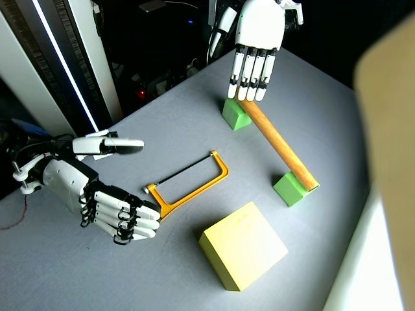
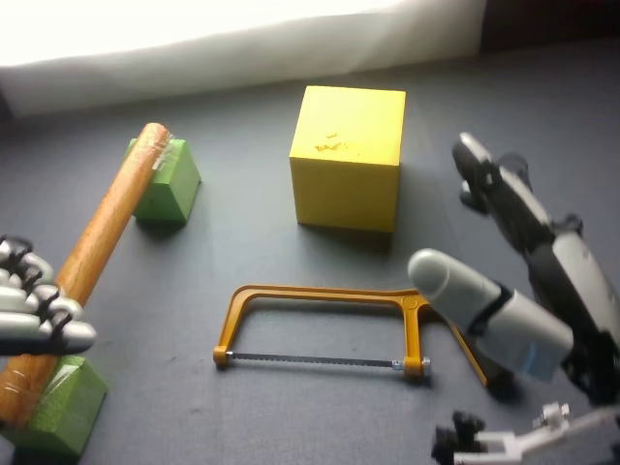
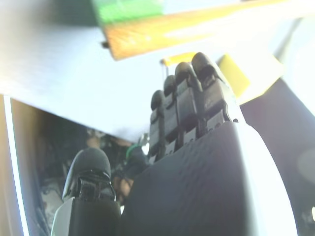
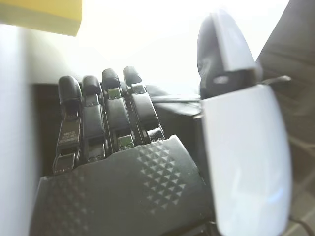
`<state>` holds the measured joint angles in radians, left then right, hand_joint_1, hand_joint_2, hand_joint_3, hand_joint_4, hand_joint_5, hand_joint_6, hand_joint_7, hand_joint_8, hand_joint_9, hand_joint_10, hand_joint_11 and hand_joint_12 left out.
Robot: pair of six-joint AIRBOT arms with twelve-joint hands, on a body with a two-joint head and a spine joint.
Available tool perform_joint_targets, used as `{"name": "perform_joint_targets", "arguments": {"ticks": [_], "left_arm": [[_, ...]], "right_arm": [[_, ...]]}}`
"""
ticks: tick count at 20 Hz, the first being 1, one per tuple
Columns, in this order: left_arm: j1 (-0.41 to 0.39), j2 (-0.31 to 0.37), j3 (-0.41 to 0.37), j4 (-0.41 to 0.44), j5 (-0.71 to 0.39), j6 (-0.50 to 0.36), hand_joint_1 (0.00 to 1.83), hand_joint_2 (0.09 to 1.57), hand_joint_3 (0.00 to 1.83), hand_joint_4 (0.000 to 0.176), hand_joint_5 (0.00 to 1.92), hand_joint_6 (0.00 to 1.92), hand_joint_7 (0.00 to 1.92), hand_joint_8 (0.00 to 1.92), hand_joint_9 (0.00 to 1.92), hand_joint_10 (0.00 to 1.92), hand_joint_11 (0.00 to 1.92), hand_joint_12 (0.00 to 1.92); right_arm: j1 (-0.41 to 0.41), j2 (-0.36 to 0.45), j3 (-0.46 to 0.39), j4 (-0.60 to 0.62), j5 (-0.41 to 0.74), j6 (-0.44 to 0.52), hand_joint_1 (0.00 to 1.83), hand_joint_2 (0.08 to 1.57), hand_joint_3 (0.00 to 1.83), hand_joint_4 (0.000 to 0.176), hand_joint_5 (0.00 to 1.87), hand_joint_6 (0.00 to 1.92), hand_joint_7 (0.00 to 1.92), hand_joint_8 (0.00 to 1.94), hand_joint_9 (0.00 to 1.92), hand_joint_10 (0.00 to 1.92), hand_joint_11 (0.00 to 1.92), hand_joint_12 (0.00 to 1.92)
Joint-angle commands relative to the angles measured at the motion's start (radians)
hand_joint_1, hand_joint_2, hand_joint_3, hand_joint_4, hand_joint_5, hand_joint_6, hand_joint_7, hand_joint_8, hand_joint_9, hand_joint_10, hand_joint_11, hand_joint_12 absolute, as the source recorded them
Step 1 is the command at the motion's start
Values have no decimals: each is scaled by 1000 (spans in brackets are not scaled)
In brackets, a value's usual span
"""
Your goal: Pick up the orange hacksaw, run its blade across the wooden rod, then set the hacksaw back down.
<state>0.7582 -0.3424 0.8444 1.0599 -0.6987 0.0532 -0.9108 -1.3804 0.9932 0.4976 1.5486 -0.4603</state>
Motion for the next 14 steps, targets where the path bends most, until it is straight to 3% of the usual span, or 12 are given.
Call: {"name": "perform_joint_targets", "arguments": {"ticks": [1, 6, 8, 10, 11, 12, 14], "left_arm": [[-13, -3, 10, -61, -110, 9, 104, 1294, 0, 0, 213, 1, 226, 1, 207, 1, 0, 406], [-26, -20, 51, -153, -271, 86, 128, 1282, 0, 0, 226, 5, 247, 3, 226, 4, 0, 420], [-32, -29, 70, -185, -349, 92, 98, 1289, 1, 0, 197, 0, 222, 0, 209, 0, 0, 378], [-44, -41, 87, -217, -433, 94, 155, 1274, 0, 0, 251, 9, 305, 9, 271, 12, 0, 598], [-53, -42, 91, -220, -460, 94, 197, 1268, 0, 0, 282, 12, 346, 12, 298, 14, 0, 687], [-66, -42, 92, -220, -479, 91, 256, 1269, 0, 0, 380, 14, 479, 15, 470, 48, 30, 959], [-95, -40, 91, -220, -504, 72, 367, 1290, 0, 0, 589, 24, 628, 14, 719, 110, 216, 1170]], "right_arm": [[23, 18, 7, -89, 57, 2, 440, 986, 0, 0, 84, 0, 78, 0, 67, 0, 0, 551], [163, 98, 68, -316, -149, 23, 476, 970, 0, 0, 127, 9, 116, 7, 110, 11, 0, 664], [237, 121, 111, -483, -256, 55, 500, 979, 1, 0, 170, 11, 185, 13, 186, 23, 0, 877], [303, 145, 151, -663, -358, 137, 519, 1036, 6, 0, 253, 11, 383, 22, 408, 59, 27, 1201], [324, 153, 166, -729, -374, 164, 514, 1054, 2, 0, 300, 8, 486, 19, 523, 81, 105, 1275], [338, 161, 175, -770, -380, 178, 514, 1082, 1, 0, 440, 21, 635, 34, 678, 178, 287, 1354], [355, 180, 195, -836, -364, 183, 576, 1093, 0, 0, 770, 54, 868, 79, 692, 926, 584, 1553]]}}
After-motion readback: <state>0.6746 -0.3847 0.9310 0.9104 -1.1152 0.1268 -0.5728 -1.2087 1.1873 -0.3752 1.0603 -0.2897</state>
